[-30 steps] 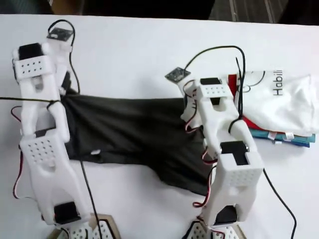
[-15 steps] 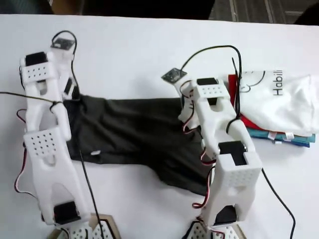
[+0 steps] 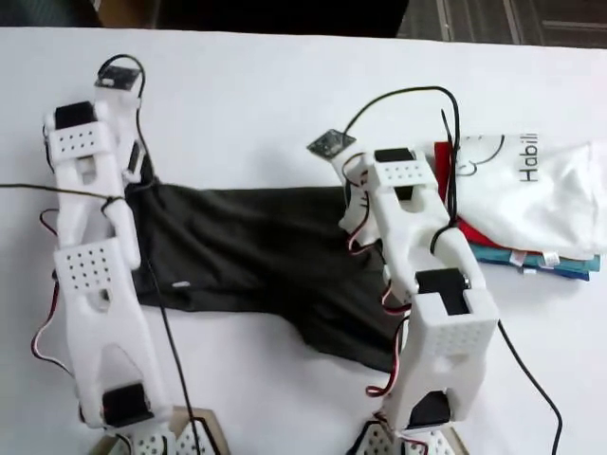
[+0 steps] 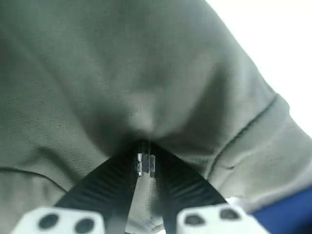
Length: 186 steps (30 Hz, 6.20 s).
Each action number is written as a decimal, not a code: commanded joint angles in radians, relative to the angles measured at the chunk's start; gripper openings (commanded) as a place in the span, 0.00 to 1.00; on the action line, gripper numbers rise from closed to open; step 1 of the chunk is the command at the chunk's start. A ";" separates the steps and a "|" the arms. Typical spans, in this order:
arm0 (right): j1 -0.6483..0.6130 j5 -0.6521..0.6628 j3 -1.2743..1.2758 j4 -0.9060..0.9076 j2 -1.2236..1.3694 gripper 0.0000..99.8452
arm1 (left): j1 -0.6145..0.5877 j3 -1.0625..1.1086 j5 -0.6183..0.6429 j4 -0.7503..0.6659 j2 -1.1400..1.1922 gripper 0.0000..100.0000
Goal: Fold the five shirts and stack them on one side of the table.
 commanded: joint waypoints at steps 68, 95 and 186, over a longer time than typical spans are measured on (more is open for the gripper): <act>-0.432 0.086 0.666 0.133 -0.791 0.12 | 0.081 1.636 0.183 -0.605 -1.080 0.10; -0.438 0.061 0.738 -0.148 -0.555 0.10 | 0.083 1.636 0.178 -0.609 -1.079 0.10; -0.470 -0.066 0.644 -0.151 -0.509 0.09 | 0.083 1.636 0.176 -0.609 -1.076 0.10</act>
